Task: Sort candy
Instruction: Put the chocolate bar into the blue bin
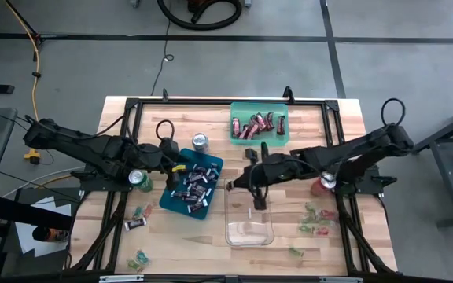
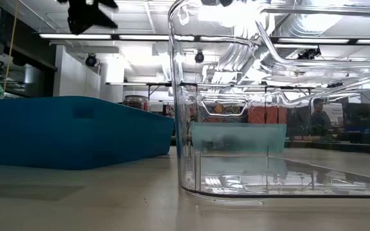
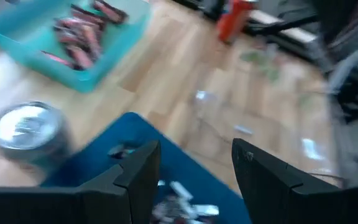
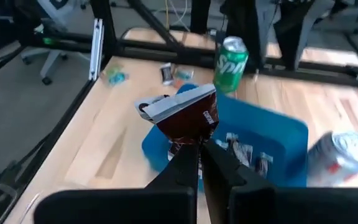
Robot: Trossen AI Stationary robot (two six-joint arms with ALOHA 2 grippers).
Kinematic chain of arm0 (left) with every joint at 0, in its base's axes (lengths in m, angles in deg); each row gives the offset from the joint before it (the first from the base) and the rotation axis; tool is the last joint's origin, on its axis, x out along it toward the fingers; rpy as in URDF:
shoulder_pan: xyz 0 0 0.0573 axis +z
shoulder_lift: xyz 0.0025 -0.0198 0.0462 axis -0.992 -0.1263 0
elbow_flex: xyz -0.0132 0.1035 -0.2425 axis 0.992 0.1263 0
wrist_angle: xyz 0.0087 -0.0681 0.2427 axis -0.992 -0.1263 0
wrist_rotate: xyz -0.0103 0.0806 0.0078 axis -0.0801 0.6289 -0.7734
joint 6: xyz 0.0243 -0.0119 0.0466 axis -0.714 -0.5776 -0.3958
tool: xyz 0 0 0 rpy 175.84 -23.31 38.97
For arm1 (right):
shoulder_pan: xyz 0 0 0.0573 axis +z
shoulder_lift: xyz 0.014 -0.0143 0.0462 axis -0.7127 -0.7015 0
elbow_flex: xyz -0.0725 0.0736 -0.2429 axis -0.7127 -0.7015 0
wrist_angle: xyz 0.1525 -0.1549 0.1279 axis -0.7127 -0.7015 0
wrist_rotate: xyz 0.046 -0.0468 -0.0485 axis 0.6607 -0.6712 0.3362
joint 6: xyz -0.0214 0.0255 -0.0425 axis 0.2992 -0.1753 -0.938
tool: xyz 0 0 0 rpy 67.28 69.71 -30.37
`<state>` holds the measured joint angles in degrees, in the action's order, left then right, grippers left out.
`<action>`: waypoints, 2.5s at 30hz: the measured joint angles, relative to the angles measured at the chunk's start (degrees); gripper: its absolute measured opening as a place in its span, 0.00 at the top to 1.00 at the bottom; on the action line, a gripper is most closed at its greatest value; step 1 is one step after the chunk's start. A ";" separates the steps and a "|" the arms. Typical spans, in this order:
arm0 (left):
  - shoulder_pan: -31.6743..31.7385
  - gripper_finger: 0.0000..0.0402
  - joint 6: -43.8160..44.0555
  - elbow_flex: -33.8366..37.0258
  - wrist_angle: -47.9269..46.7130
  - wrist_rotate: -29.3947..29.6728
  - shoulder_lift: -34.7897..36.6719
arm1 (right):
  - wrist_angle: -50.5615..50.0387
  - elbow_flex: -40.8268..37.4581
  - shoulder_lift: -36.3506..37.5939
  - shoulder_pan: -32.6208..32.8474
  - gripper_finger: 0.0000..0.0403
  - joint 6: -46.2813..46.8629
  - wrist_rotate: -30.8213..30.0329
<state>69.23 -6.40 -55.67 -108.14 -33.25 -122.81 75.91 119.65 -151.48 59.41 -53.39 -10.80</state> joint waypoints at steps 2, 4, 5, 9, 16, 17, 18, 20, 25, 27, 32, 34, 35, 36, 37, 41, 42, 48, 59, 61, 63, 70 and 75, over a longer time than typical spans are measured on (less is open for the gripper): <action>0.08 0.54 -0.04 -1.41 1.43 -3.54 0.69 | 4.52 0.00 -2.30 -1.57 1.00 -0.63 0.09; 0.25 0.54 -1.59 -3.54 3.06 -5.05 1.83 | 10.21 0.06 -5.38 -3.71 1.00 0.28 0.13; 0.33 0.54 -2.30 -4.61 2.67 -5.05 2.42 | 11.28 0.49 -7.00 -4.69 1.00 0.29 0.19; 0.37 0.54 -4.69 -9.00 2.68 -2.47 4.42 | 11.33 6.78 -15.39 -7.93 1.00 -1.44 0.57; 0.37 0.54 -7.60 -12.36 3.22 4.96 7.24 | 5.72 20.26 -31.30 -11.90 1.00 -1.03 1.55; 0.37 0.54 -7.58 -12.39 3.80 5.68 7.42 | 4.20 21.71 -33.09 -12.23 1.00 0.03 1.48; 0.37 0.54 -7.58 -12.47 4.16 6.20 7.61 | 2.90 23.20 -34.96 -12.51 1.00 1.13 1.48; 0.37 0.54 -7.56 -12.47 3.85 6.94 7.75 | 0.02 25.15 -37.92 -12.85 1.00 3.73 1.59; 0.37 0.54 -7.54 -12.45 3.87 7.05 7.43 | -2.24 27.70 -42.26 -12.85 0.97 13.92 1.62; 0.37 0.54 -7.54 -12.45 3.85 7.03 7.20 | -2.50 27.95 -42.53 -12.85 0.94 15.66 1.62; 0.37 0.54 -7.54 -12.45 3.85 7.03 7.12 | -2.94 28.02 -42.71 -12.83 0.77 15.90 1.86; 0.37 0.54 -7.54 -12.45 3.85 7.03 7.12 | -3.16 28.02 -42.72 -12.83 0.67 16.40 1.86; 0.37 0.54 -7.54 -12.45 3.85 7.03 7.12 | -3.20 28.02 -42.72 -12.80 0.62 16.96 1.82; 0.37 0.54 -7.52 -12.45 3.85 7.03 7.12 | -3.08 28.02 -42.72 -12.80 0.57 17.21 1.65; 0.37 0.54 -7.52 -12.45 3.85 7.02 7.12 | -2.78 28.02 -42.72 -12.80 0.53 17.23 1.45; 0.37 0.54 -7.55 -12.45 3.85 7.01 7.12 | -2.99 28.00 -41.58 -12.83 0.37 12.59 2.58; 0.37 0.54 -7.56 -12.45 3.84 7.01 7.12 | -3.15 28.00 -40.86 -12.83 0.35 11.22 3.28; 0.37 0.54 -7.96 -12.45 3.83 7.01 7.14 | -12.78 28.00 -34.21 -12.82 0.31 2.99 4.21; 0.35 0.54 -11.14 -12.41 3.81 9.04 7.14 | -36.27 20.63 -14.78 -11.02 0.31 2.56 -1.22; 0.35 0.54 -11.14 -12.40 3.81 9.03 7.14 | -34.33 13.58 -8.81 -9.94 0.31 6.67 -3.54; 0.35 0.54 -11.72 -12.40 3.81 9.03 7.12 | -30.90 5.99 -2.56 -8.67 0.31 12.28 -5.78; 0.37 0.54 -17.62 -12.10 7.00 7.88 3.45 | -9.42 -15.18 16.44 -3.32 0.31 31.01 -7.89; 0.35 0.54 -22.55 -11.18 11.48 6.07 -0.41 | 0.99 -20.97 22.01 -1.81 0.31 34.38 -11.77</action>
<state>69.58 -28.95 -66.85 -96.66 -27.19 -123.22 76.90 98.69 -129.48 57.59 -19.02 -22.58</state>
